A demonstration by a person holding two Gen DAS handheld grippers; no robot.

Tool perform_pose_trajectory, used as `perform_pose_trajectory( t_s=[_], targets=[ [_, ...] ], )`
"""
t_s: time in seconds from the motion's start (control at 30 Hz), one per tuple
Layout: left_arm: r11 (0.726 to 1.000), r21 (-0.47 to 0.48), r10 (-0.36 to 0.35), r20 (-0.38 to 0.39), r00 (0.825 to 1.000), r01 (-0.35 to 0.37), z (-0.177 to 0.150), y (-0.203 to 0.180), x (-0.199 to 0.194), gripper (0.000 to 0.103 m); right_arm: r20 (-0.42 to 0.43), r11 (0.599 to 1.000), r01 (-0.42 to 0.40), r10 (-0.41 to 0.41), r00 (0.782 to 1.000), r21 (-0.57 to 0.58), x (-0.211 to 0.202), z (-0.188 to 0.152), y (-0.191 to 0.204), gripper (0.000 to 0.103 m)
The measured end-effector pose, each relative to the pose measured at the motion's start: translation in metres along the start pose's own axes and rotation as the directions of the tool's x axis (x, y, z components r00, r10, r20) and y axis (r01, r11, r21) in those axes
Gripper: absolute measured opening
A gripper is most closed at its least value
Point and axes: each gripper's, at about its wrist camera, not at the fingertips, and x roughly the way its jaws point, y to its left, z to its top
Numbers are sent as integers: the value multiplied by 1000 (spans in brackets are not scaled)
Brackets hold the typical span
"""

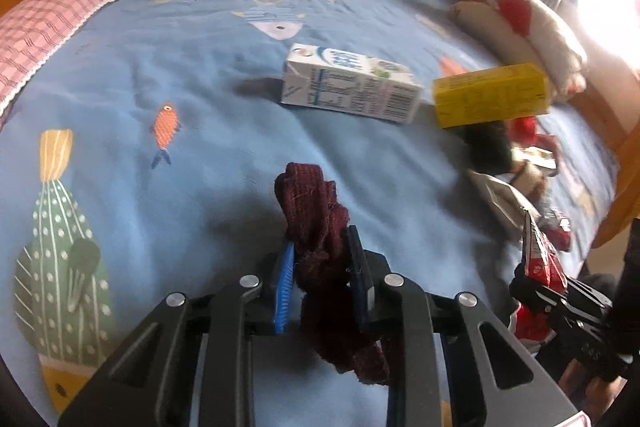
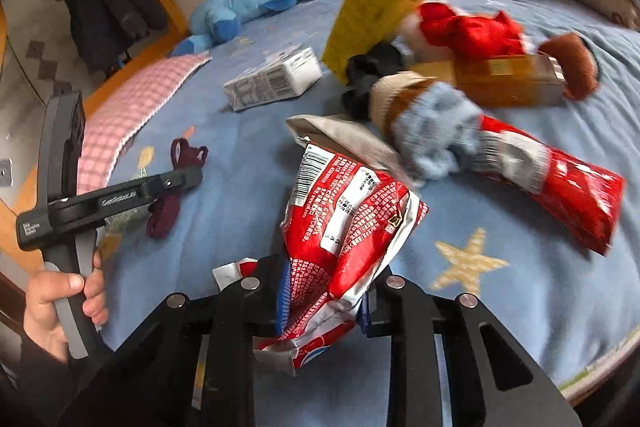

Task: Collect trash
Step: 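Carry sock and wrapper over the yellow bin and open both tools to drop them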

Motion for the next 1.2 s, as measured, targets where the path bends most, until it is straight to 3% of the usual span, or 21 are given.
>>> perform_pose_trajectory(
  t_s=[0.2, 0.4, 0.5, 0.63, 0.87, 1.07, 1.2],
  targets=[
    [991, -4, -130, 33, 991, 131, -19, -24, -25, 25, 45, 999, -25, 27, 999, -38, -45, -4, -4, 25],
    [962, 56, -270, 41, 962, 268, -37, -81, -50, 25, 86, 998, -3, 7, 996, -55, -97, -9, -21, 25],
    [934, 118, -341, 20, 940, 337, -43, -123, -61, 25, 118, 999, 29, -23, 993, -45, -129, -15, -36, 25],
    [878, 220, -430, -25, 903, 424, -54, -191, -67, 25, 164, 995, 100, -100, 981, 8, -183, -30, -71, 25],
    [736, 363, -549, -174, 817, 572, -83, -317, -61, 25, 225, 955, 246, -280, 933, 167, -279, -75, -139, 26],
    [610, 441, -571, -331, 751, 658, -120, -415, -43, 25, 202, 899, 349, -406, 891, 264, -338, -123, -182, 26],
    [563, 461, -541, -422, 727, 686, -146, -462, -25, 25, 157, 862, 390, -455, 876, 323, -363, -157, -209, 26]
  ],
)
